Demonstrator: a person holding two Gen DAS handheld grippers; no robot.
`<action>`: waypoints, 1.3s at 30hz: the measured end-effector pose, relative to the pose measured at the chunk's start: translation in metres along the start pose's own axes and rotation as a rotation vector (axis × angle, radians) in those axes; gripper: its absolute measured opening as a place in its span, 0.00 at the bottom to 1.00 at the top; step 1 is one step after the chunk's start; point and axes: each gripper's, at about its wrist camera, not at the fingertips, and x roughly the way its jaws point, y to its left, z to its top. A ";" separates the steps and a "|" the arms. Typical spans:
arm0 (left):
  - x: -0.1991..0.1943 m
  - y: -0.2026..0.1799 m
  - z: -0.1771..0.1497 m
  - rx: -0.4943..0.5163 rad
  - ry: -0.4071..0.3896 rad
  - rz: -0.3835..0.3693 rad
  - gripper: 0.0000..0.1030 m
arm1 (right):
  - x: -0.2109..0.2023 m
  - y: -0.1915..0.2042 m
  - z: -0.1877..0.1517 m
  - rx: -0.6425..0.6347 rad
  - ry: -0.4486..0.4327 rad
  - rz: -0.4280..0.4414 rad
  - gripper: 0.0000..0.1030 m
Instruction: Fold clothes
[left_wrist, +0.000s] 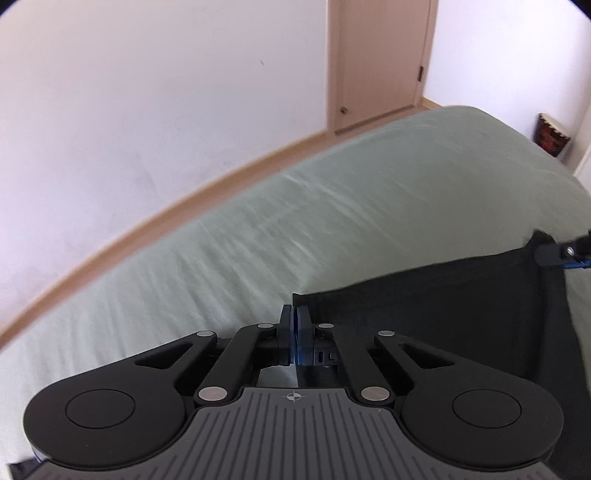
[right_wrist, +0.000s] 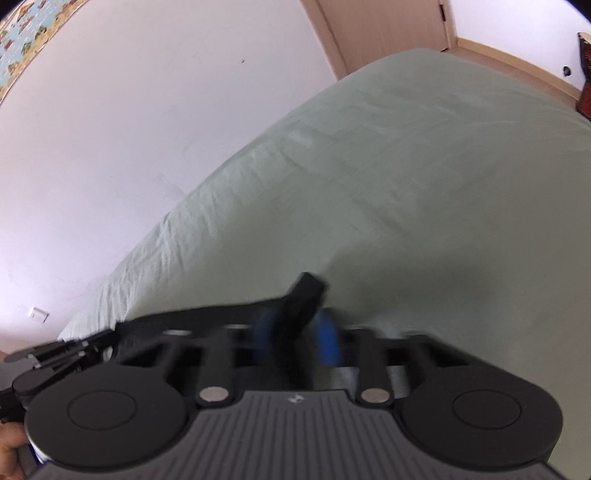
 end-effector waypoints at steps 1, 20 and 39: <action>-0.001 0.003 0.001 -0.007 -0.006 0.008 0.01 | -0.001 0.002 0.000 -0.013 -0.014 -0.005 0.10; -0.075 0.044 -0.026 -0.096 -0.011 -0.095 0.40 | -0.075 -0.044 -0.077 0.079 0.056 0.062 0.46; -0.239 0.029 -0.270 -0.227 0.237 -0.200 0.43 | -0.151 -0.029 -0.229 0.028 0.264 0.153 0.65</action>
